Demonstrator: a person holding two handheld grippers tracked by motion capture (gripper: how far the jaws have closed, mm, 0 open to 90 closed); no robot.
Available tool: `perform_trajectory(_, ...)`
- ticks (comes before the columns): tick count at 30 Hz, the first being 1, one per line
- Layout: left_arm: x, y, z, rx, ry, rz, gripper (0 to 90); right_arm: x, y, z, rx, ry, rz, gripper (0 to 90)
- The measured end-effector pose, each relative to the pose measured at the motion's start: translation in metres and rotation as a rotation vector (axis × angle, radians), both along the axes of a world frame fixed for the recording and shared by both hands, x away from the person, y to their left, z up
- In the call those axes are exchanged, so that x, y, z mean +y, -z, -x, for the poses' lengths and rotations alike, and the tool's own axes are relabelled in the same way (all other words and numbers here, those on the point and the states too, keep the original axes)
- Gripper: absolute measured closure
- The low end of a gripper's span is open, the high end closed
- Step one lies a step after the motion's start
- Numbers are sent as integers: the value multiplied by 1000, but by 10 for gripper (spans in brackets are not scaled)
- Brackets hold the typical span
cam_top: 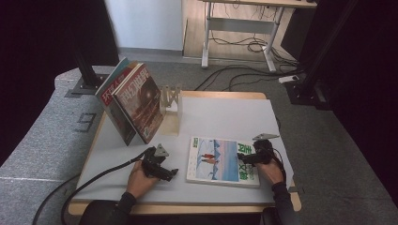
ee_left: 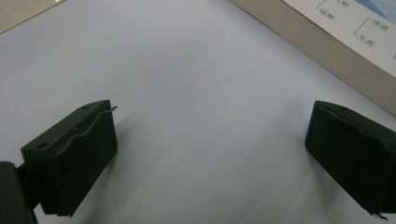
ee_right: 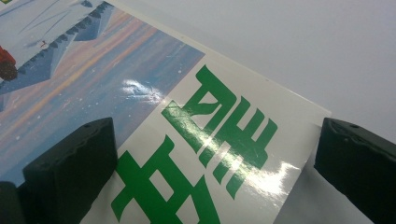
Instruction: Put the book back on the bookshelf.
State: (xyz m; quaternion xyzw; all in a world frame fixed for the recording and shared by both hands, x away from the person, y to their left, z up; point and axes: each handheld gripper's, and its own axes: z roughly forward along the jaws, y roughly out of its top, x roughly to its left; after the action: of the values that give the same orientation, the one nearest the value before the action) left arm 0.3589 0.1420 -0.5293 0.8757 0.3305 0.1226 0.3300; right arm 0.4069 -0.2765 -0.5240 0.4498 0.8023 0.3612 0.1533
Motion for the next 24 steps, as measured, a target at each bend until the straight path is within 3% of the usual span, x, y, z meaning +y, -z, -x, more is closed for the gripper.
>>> perform_trajectory(24, 0, 0, 0, 0, -1, 0, 17, 41, -1, -7, -8, -93, 6, 0)
